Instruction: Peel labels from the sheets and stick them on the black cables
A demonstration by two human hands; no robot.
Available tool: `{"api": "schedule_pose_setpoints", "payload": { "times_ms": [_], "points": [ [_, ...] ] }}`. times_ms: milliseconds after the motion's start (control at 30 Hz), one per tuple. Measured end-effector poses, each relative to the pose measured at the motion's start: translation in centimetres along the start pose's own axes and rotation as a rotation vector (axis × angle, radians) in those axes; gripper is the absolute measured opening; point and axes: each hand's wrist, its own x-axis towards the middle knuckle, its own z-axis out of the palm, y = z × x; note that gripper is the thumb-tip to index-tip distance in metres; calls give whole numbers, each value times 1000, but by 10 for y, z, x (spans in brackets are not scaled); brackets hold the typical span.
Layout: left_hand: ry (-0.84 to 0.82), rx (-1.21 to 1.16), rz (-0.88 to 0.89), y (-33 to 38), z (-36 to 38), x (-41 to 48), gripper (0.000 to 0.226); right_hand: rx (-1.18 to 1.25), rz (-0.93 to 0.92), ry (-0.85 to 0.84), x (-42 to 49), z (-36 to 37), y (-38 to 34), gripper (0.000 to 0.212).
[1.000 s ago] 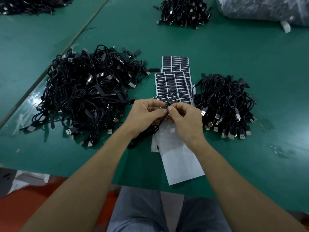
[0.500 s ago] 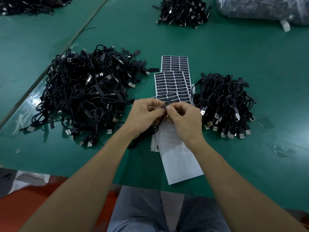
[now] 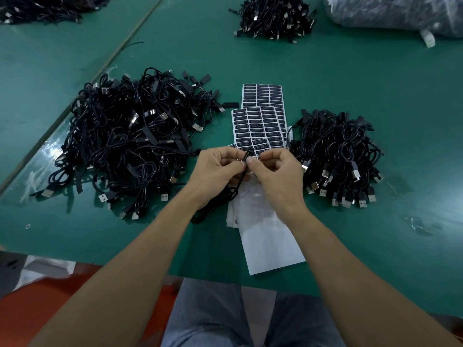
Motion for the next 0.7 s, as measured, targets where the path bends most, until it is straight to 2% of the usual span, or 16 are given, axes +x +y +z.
{"api": "schedule_pose_setpoints", "payload": {
  "times_ms": [267,433,600,700],
  "points": [
    [-19,137,60,-3,1,0,19,21,-17,-80,1,-1,-3,2],
    [-21,222,91,-4,6,0,6,48,29,-55,1,0,-7,18],
    [-45,335,76,-2,8,2,20,37,55,-67,1,1,-8,32],
    [-36,384,104,1,8,4,18,-28,57,-50,3,0,-8,44]
  ]
}}
